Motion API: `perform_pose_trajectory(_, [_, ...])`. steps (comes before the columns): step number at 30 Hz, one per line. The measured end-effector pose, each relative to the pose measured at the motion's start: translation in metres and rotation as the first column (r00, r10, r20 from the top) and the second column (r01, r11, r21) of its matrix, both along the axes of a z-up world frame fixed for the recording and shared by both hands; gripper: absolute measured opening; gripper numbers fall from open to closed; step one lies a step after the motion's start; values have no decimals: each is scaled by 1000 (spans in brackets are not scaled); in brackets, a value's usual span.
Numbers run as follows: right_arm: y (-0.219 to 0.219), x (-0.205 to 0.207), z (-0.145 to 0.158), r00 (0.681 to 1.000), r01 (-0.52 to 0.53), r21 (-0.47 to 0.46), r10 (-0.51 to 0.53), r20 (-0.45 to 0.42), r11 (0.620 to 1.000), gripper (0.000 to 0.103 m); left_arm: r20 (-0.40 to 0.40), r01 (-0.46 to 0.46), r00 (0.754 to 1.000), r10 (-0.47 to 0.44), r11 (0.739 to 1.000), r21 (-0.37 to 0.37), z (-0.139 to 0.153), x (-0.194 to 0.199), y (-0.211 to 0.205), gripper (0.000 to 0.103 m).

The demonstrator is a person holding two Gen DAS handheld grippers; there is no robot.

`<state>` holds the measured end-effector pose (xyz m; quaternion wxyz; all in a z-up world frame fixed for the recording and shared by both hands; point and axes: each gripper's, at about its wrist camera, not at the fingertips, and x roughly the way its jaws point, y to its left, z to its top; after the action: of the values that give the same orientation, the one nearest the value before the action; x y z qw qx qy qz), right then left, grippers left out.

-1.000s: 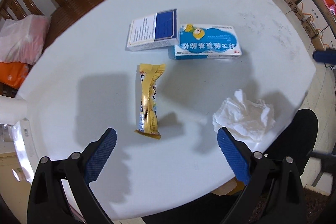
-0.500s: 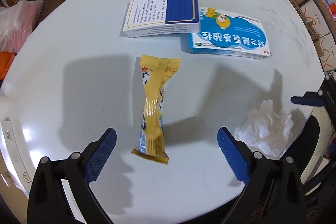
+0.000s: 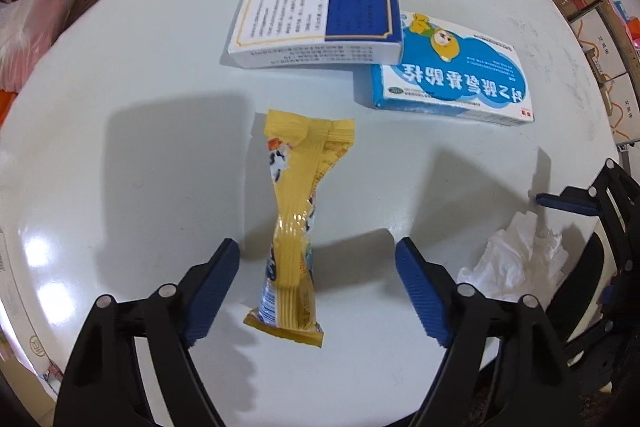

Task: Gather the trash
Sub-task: 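Grasp the yellow snack wrapper with the left tool while the right tool grasps the white tissue, then carry the yellow wrapper and white tissue down into the white plastic bag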

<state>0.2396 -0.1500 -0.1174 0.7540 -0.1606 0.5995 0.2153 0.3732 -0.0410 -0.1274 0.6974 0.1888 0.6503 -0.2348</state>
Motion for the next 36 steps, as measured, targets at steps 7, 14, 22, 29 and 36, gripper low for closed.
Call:
perform_pose_trajectory(7, [1,1,14,1000,4,22,-4,30,1000,52,36,12,999,-13,1000,6,4,-2,-8,52])
perform_pose_trajectory(14, [2,2,20,999,12,18,-12,41,1000,31,18,-16,1000,15,999,34,6,0,-6,23])
perform_pose_trajectory(22, [-3,-5,30,997,47,9,-48,63,999,24,49,-24,999,22,998,56,13,-27,-11,16])
perform_pose_trajectory(29, [-15,-18,58,988,92,9,-93,127,996,24,120,-27,993,21,998,50,31,-61,-11,16])
perform_pose_trajectory(36, [-15,-39,88,977,110,27,-113,179,994,24,160,-29,987,25,999,20,59,-111,-1,16])
